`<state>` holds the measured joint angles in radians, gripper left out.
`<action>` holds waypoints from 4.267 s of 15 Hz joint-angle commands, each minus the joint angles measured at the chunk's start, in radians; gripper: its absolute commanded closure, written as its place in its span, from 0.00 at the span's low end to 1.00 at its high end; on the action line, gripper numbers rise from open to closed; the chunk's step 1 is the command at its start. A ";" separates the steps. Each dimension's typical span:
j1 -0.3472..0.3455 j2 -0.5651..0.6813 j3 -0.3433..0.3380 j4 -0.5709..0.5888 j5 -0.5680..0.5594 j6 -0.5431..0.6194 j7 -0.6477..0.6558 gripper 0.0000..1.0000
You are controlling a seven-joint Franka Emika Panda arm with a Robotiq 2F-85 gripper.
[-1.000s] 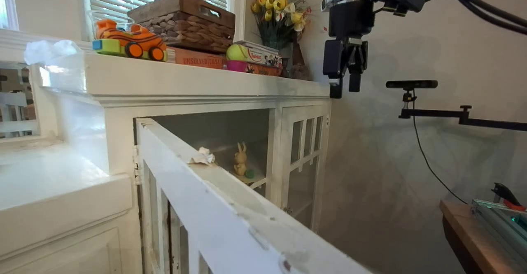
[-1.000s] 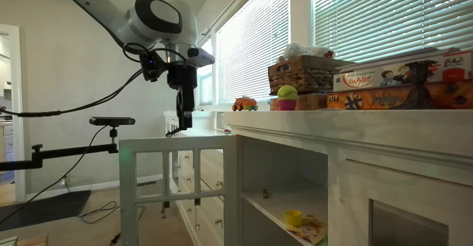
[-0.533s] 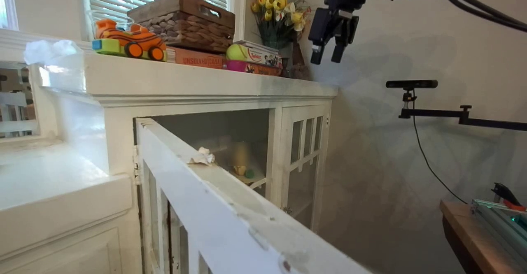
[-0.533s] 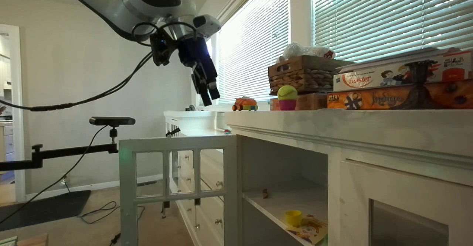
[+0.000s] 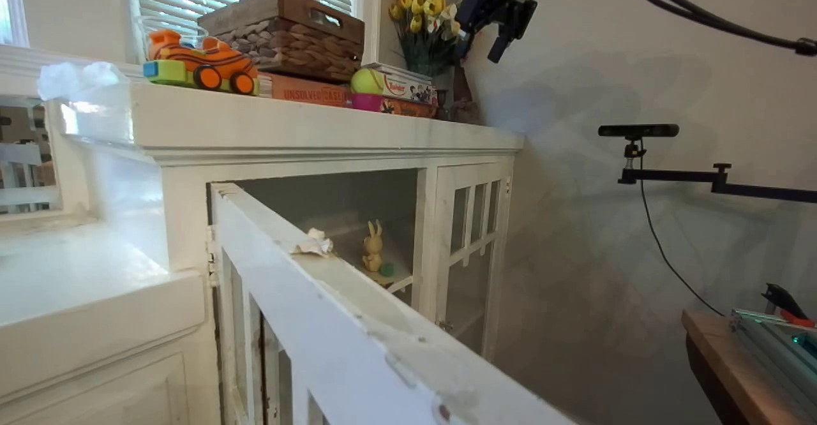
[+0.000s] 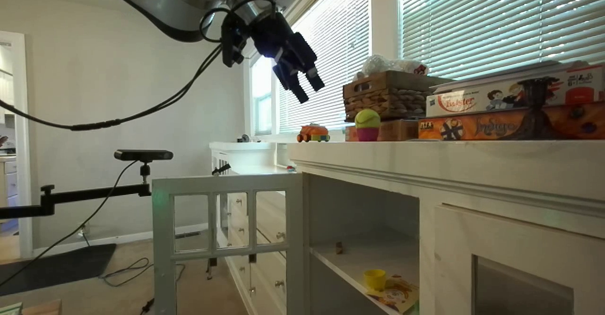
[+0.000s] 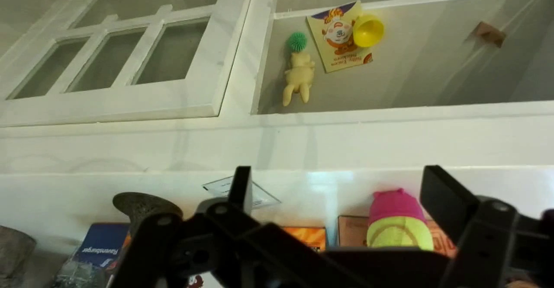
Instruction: Put the tennis ball inside the cupboard drawer
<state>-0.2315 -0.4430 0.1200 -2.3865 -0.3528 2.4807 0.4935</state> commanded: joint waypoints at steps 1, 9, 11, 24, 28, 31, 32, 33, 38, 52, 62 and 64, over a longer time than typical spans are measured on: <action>-0.009 0.010 -0.003 0.015 0.000 -0.001 0.004 0.00; -0.018 0.116 -0.036 0.083 -0.001 0.148 -0.045 0.00; -0.003 0.149 -0.053 0.094 0.025 0.208 -0.078 0.00; 0.070 0.382 -0.090 0.252 0.090 0.365 -0.272 0.00; 0.067 0.434 -0.087 0.299 0.093 0.364 -0.308 0.00; 0.069 0.473 -0.084 0.329 0.107 0.367 -0.340 0.00; 0.069 0.483 -0.083 0.337 0.105 0.366 -0.348 0.00; 0.068 0.495 -0.082 0.348 0.102 0.368 -0.352 0.00; 0.066 0.534 -0.075 0.387 0.113 0.371 -0.380 0.26; 0.146 0.547 -0.142 0.412 0.179 0.372 -0.460 0.44; 0.149 0.575 -0.155 0.444 0.177 0.372 -0.480 0.00; 0.151 0.586 -0.154 0.450 0.177 0.372 -0.484 0.00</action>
<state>-0.0981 0.1057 -0.0230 -1.9721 -0.2153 2.8392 0.0543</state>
